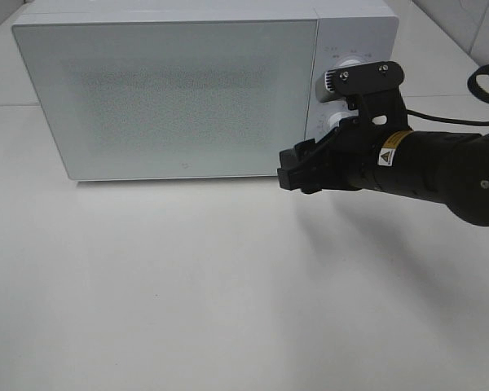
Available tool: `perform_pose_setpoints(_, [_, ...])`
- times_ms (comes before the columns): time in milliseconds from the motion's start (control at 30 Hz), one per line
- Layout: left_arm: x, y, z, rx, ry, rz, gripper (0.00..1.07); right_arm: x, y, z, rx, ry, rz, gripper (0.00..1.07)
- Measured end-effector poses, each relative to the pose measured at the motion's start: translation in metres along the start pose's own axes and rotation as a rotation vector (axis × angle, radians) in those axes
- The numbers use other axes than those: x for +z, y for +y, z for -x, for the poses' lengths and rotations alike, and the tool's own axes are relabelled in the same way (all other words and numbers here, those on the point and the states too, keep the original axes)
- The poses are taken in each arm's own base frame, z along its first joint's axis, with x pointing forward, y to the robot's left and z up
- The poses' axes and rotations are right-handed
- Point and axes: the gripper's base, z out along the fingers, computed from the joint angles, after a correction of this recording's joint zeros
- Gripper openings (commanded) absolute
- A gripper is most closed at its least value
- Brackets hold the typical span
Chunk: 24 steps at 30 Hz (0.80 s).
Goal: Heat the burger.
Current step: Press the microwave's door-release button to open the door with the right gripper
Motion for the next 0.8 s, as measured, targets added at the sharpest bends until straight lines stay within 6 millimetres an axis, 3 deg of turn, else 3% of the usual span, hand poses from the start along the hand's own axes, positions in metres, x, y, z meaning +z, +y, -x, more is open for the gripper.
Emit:
perform_pose_setpoints(333, [0.000,0.000,0.000,0.000,0.000,0.000,0.00,-0.009,-0.001,-0.003,-0.041,0.273,-0.014,0.64])
perform_pose_setpoints(567, [0.000,0.000,0.000,0.000,0.000,0.000,0.00,-0.013,-0.003,0.026,-0.043,0.513,-0.033,0.64])
perform_pose_setpoints(800, [0.000,0.000,0.000,0.000,0.000,0.000,0.00,-0.016,-0.010,0.050,0.000,0.553,-0.054,0.64])
